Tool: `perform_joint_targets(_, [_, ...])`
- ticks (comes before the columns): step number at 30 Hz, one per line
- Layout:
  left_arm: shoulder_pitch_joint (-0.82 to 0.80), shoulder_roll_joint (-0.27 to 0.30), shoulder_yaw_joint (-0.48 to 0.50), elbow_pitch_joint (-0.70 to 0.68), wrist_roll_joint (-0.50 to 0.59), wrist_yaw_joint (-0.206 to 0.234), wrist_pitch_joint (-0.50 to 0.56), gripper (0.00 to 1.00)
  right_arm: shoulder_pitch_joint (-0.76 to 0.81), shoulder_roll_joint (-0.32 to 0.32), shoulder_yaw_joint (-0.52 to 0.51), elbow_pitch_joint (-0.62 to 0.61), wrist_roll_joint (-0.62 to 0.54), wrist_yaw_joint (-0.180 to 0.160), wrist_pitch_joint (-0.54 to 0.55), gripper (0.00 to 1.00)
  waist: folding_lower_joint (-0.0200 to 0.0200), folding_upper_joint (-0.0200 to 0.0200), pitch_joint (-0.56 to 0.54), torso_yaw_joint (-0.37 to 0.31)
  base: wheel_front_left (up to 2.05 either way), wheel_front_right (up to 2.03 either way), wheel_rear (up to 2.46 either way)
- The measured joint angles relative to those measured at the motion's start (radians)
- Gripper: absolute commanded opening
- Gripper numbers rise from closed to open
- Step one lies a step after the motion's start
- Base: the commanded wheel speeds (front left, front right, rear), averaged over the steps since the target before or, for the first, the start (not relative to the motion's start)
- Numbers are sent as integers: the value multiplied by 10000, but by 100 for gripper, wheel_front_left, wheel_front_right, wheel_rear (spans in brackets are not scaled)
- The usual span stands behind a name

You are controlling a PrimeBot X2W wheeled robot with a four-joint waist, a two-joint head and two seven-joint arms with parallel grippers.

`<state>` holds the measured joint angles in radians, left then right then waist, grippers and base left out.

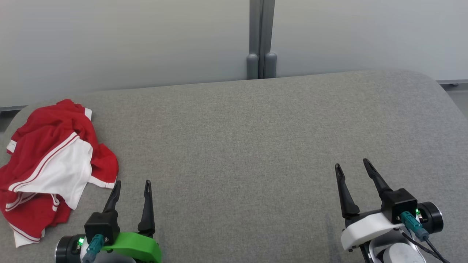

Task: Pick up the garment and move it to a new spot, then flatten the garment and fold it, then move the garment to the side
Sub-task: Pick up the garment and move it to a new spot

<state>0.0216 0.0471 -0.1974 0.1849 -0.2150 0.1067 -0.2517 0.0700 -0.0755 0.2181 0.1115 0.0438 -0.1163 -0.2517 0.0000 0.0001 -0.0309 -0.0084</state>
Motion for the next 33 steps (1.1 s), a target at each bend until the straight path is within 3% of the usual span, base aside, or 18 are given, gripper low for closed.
perform_joint_targets(19, [-30,-6,8,25,33,-8,0,100,22,-40,-336,-153,23,0,0,100,0,0,24,699,0,0,0])
perform_joint_targets(33, [-66,-6,169,-21,98,-8,0,100,213,-46,-336,-265,40,13,0,100,0,0,-17,2086,0,0,0])
